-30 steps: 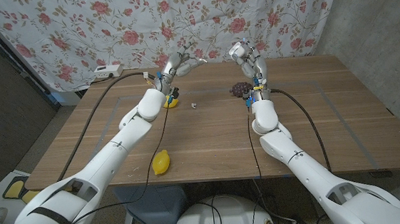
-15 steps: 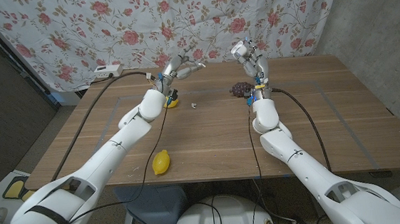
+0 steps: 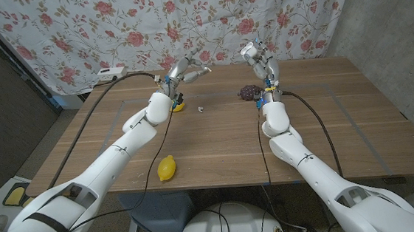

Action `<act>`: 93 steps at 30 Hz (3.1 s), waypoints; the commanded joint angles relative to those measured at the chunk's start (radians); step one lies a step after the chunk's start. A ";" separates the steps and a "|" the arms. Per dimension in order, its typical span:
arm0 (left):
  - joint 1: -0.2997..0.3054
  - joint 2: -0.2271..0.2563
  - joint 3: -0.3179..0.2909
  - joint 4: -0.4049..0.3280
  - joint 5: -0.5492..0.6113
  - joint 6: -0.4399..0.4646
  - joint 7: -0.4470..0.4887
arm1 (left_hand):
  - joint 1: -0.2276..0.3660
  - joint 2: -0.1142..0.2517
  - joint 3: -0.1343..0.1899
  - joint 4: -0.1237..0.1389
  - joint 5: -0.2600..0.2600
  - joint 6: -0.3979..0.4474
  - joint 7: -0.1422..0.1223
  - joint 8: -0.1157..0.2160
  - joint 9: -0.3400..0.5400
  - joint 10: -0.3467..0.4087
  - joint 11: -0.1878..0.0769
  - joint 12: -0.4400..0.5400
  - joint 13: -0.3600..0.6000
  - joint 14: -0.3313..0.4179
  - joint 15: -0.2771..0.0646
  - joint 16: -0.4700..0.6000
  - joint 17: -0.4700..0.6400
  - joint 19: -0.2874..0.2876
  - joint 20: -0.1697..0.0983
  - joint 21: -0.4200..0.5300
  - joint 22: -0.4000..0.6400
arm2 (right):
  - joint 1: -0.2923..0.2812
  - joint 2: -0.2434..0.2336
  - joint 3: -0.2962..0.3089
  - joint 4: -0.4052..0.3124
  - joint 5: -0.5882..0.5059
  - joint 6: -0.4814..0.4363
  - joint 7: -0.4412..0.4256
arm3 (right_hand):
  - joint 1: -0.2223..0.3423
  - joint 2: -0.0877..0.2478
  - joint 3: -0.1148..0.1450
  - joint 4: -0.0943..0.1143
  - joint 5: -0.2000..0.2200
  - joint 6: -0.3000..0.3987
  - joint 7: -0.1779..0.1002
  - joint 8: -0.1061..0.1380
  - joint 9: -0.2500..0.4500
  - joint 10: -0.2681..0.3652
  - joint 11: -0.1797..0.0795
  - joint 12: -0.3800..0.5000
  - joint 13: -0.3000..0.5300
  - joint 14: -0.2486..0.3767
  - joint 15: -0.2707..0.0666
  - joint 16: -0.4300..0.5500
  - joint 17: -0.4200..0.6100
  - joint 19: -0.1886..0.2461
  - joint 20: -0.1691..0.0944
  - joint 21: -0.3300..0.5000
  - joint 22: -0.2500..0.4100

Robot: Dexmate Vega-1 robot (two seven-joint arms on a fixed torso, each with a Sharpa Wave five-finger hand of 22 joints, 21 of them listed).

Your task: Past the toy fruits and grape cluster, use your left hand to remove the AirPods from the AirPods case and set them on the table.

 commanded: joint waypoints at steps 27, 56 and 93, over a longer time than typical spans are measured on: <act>0.016 0.090 0.054 -0.079 0.236 0.181 -0.022 | 0.017 0.002 -0.002 0.001 0.010 -0.009 0.006 -0.001 0.001 -0.001 -0.005 0.017 0.004 0.006 -0.008 -0.001 0.003 0.001 0.003 0.003 0.005 | 0.003 0.014 0.034 0.007 0.058 0.010 0.053 | 0.018 0.028 0.002 -0.003 0.008 0.006 0.003 0.003 0.002 0.094 -0.094 0.073 0.011 -0.001 -0.186 0.000 -0.002 -0.014 -0.170 0.009 0.002; -0.035 0.118 0.131 0.009 0.360 0.222 -0.088 | 0.018 0.003 -0.002 0.004 0.012 -0.026 0.003 -0.005 0.001 -0.004 -0.005 0.018 -0.001 0.017 -0.018 -0.005 0.001 0.004 0.001 0.004 0.004 | 0.002 0.028 0.044 0.013 0.064 0.017 0.057 | 0.016 0.028 0.002 -0.003 0.010 0.010 0.009 0.005 0.002 0.095 -0.096 0.076 0.009 0.000 -0.185 0.000 -0.003 -0.018 -0.169 0.016 0.002; -0.042 0.170 0.160 0.005 0.543 0.167 -0.120 | 0.013 -0.007 -0.010 0.007 0.013 -0.016 -0.018 0.005 0.001 0.008 -0.004 0.024 -0.015 0.031 -0.028 -0.013 -0.002 0.004 -0.010 0.004 0.003 | -0.019 0.026 0.040 -0.028 0.069 0.002 0.054 | 0.013 0.027 0.003 -0.002 0.013 0.009 0.009 0.004 0.002 0.095 -0.097 0.079 0.008 0.002 -0.185 0.000 -0.005 -0.023 -0.168 0.023 0.001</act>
